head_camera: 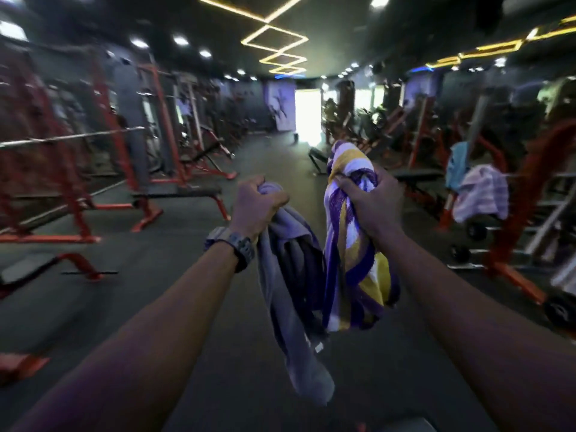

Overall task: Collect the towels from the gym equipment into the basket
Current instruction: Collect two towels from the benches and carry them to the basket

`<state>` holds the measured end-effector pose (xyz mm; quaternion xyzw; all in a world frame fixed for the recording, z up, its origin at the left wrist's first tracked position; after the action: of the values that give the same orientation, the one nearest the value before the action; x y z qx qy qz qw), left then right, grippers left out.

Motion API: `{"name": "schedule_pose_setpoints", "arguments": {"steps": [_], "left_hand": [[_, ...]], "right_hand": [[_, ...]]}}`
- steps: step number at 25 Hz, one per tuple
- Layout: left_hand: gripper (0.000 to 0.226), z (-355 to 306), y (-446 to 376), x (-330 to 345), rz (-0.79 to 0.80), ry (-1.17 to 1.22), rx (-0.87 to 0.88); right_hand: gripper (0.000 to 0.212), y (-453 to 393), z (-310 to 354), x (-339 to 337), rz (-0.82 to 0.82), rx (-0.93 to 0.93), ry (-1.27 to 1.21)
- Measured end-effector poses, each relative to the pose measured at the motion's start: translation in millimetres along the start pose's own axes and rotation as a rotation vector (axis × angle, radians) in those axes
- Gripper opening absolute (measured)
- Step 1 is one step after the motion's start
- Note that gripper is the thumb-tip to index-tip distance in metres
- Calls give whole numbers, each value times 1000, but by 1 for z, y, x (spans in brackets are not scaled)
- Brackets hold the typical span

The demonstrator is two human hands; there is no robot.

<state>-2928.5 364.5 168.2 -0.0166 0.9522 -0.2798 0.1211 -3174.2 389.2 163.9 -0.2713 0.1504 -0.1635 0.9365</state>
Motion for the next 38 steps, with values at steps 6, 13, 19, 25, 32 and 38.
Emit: {"name": "schedule_pose_setpoints", "arguments": {"steps": [6, 13, 19, 25, 32, 38], "left_hand": [[8, -30, 10, -189, -251, -148, 54], [22, -19, 70, -383, -476, -368, -17], [19, -7, 161, -535, -740, -572, -163], [29, -26, 236, -633, -984, -792, -267], [30, -23, 311, -711, -1237, -913, -356], [29, 14, 358, -797, -1354, -907, -391]], "right_hand": [[30, -7, 96, 167, 149, -119, -181], [26, 42, 173, 382, 382, -121, -403], [33, 118, 238, 563, 667, -178, -579], [40, 185, 297, 691, 923, -234, -727], [40, 258, 342, 800, 1154, -283, -810], [34, 328, 380, 897, 1274, -284, -832]]}}
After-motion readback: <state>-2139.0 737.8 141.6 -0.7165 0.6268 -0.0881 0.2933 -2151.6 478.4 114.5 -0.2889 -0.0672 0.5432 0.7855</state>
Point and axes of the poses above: each hand's wrist, its own y-axis away from the middle knuckle, its own x-axis out of the palm, z = x × y, the point moved 8 cm from there along -y, towards the middle knuckle, and after that the axes turned 10 degrees about z, right-handed, at the moved point
